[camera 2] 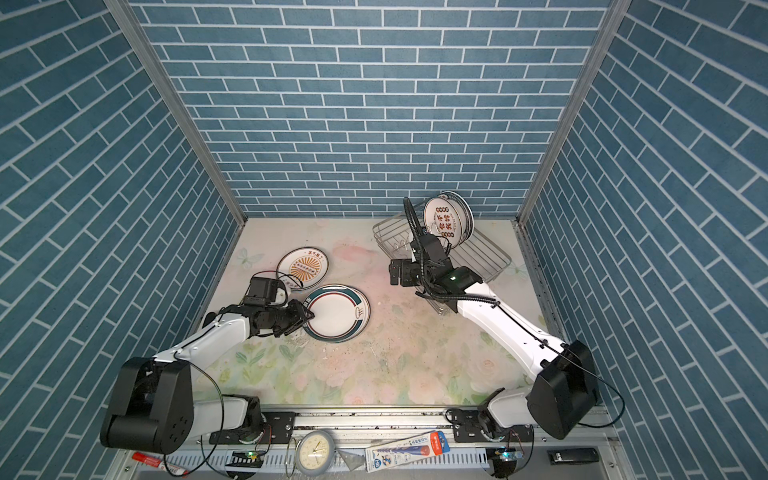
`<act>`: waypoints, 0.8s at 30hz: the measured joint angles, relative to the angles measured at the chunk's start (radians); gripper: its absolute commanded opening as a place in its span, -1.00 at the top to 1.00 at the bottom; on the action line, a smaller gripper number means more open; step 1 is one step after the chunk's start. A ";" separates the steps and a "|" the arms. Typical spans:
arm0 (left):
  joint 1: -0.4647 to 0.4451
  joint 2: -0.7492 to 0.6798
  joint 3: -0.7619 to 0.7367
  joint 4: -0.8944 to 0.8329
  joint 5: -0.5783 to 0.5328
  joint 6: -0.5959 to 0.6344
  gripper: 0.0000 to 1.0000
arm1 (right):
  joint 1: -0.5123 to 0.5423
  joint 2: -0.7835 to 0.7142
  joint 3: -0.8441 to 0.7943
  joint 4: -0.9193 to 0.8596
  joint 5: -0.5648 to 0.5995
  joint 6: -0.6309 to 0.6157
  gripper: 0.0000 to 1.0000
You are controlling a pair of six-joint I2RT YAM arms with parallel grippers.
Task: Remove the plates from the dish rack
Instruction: 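Lower the green-rimmed plate flat onto the red-lettered plate with the left gripper, then open the left gripper and draw it back while the right moves to the rack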
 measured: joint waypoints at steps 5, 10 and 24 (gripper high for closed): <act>-0.012 0.038 0.030 -0.025 -0.021 0.023 0.11 | 0.000 0.000 0.000 0.000 0.000 0.000 -0.98; -0.020 0.078 0.084 -0.061 -0.038 0.050 0.11 | 0.000 -0.003 -0.003 0.000 0.000 0.000 -0.98; -0.037 0.063 0.114 -0.140 -0.127 0.098 -0.32 | -0.039 -0.016 -0.015 -0.019 0.005 -0.021 -0.98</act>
